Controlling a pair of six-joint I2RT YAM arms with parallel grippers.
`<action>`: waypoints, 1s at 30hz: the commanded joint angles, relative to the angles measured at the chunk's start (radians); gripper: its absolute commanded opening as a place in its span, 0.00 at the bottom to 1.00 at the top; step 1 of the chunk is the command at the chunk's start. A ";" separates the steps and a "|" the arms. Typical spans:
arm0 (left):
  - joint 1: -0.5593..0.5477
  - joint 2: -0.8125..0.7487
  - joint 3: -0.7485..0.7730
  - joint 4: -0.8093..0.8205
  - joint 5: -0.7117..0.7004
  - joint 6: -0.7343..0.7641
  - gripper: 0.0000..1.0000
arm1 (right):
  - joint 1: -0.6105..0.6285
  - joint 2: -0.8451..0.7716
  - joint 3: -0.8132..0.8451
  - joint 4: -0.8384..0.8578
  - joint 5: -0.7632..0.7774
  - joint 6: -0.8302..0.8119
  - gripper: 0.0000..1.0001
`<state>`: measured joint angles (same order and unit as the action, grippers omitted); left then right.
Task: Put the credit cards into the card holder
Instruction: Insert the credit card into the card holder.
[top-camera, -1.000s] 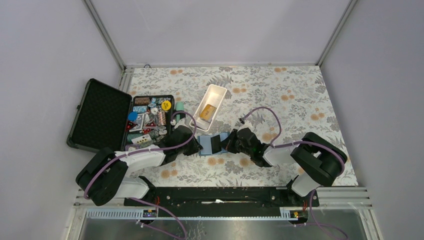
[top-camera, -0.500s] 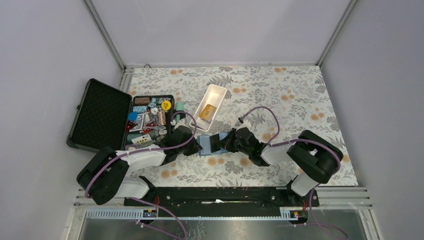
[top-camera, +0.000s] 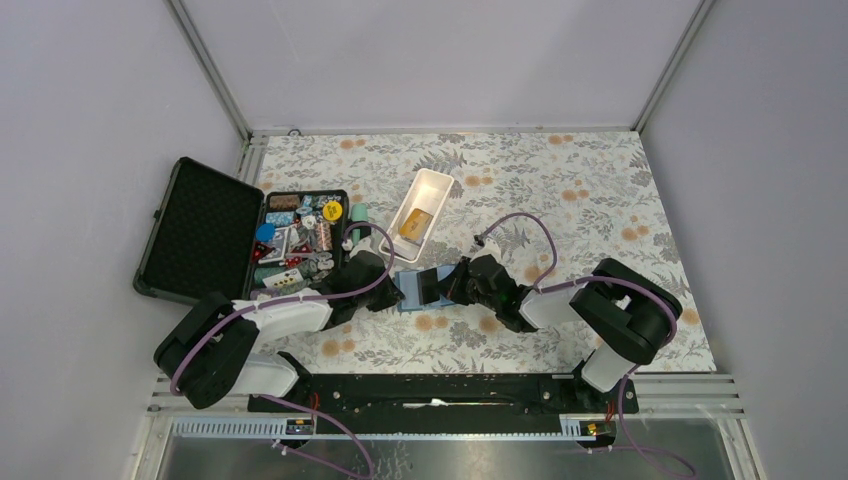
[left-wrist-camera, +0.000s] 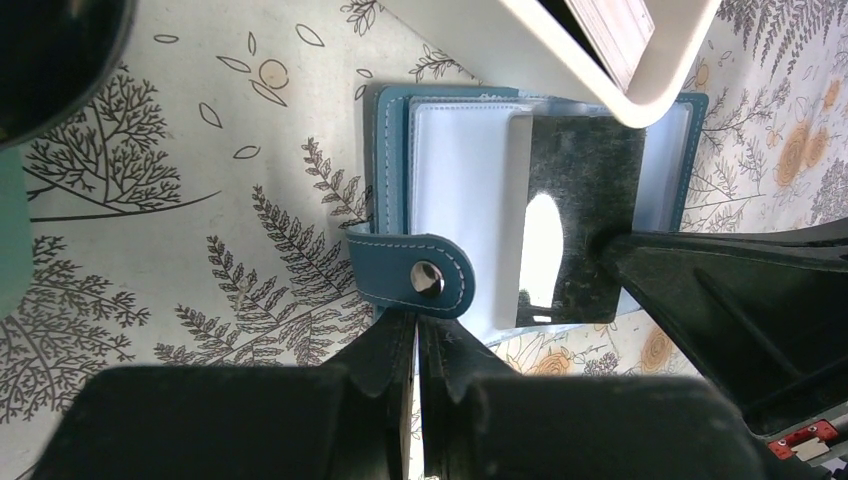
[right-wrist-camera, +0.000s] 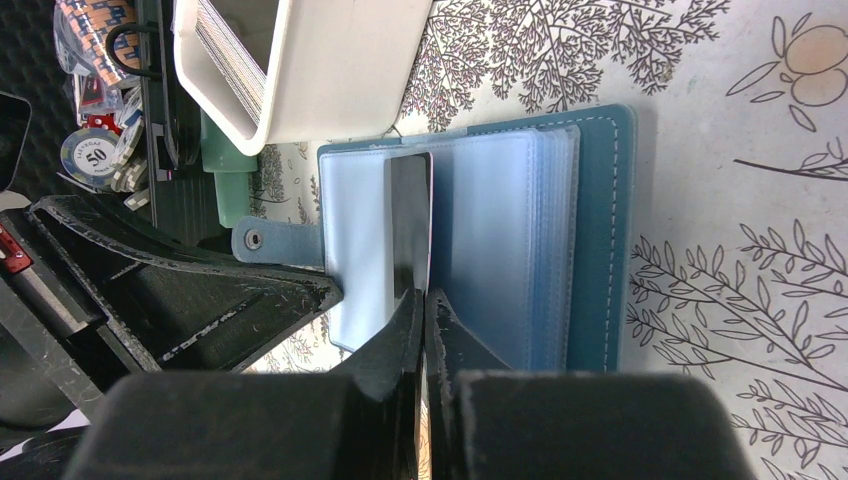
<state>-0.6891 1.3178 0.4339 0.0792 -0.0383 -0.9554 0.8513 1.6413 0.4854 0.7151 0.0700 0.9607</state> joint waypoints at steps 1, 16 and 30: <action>-0.004 0.018 0.032 -0.004 -0.021 0.029 0.04 | 0.015 0.019 0.015 -0.093 0.017 -0.043 0.00; -0.004 -0.018 0.049 -0.035 -0.030 0.067 0.19 | 0.039 0.091 0.067 -0.128 -0.006 -0.036 0.00; -0.004 -0.042 0.072 -0.062 -0.040 0.090 0.39 | 0.069 0.086 0.120 -0.236 0.062 -0.076 0.27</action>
<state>-0.6891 1.2835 0.4637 0.0074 -0.0555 -0.8867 0.8940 1.7065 0.5861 0.6254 0.0803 0.9382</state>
